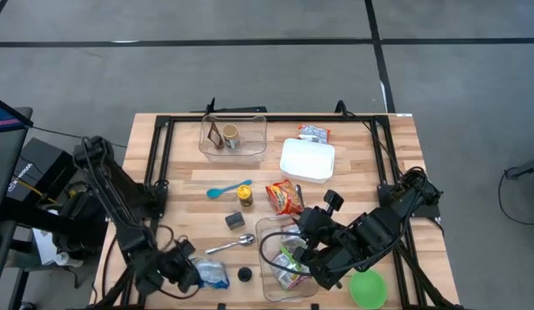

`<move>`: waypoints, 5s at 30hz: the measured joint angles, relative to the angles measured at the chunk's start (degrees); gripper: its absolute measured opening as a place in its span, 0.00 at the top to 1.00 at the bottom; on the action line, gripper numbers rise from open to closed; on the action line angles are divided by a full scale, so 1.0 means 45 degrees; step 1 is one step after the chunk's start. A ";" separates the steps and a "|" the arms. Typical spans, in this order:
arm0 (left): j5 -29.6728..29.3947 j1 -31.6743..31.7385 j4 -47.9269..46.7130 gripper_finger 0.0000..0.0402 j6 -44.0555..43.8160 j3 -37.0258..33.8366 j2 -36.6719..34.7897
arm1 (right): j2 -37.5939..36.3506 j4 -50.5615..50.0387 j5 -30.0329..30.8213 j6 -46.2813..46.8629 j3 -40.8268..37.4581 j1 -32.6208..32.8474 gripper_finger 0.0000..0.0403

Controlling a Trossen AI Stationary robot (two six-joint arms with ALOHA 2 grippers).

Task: Pick & Place Food Item
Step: Put the blue noodle pack into the bottom transparent bin

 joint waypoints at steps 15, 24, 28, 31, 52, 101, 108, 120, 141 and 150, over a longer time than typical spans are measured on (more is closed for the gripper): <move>-0.5244 0.0000 -0.0064 1.00 0.3910 0.0000 -0.3614 | 0.0000 0.0008 0.0005 0.0000 0.0000 0.0000 0.84; -0.7486 0.0512 0.2117 1.00 0.6335 0.0000 -0.4012 | 0.0000 0.0212 0.0197 -0.0470 0.0000 0.0000 0.84; -0.7558 0.1116 0.4001 1.00 0.8394 0.0000 -0.4008 | 0.0001 0.0831 0.0385 -0.1121 0.0000 0.0005 0.84; -0.7562 0.1456 0.5450 1.00 0.9943 0.0000 -0.4002 | 0.0005 0.1143 0.0490 -0.1459 0.0000 0.0005 0.84; -0.5682 0.2492 0.9079 1.00 1.3547 0.0000 -0.3997 | 0.0019 0.7189 0.0048 -0.2137 -0.4283 -0.0015 0.84; -0.3101 0.2487 1.0130 1.00 1.3529 0.0000 -0.3997 | -0.2756 1.9417 -0.3309 -0.8991 -0.9821 -0.1629 0.84; -0.2976 0.2487 1.0126 1.00 1.3537 0.0000 -0.3997 | -0.3150 1.9478 -0.4119 -0.9757 -0.9816 -0.1629 0.84; -0.2905 0.2492 1.0127 1.00 1.3553 0.0000 -0.3997 | -0.2874 1.9641 -0.4330 -1.0873 -0.9806 -0.2295 0.84; -0.2914 0.2492 1.0121 1.00 1.3557 0.0000 -0.3997 | -0.2150 2.1656 -0.6447 -1.3224 -0.9816 -0.2472 0.62; -0.2923 0.2487 1.0128 1.00 1.3557 0.0000 -0.3997 | -0.2059 2.2089 -0.6364 -1.3259 -0.9816 -0.2708 0.65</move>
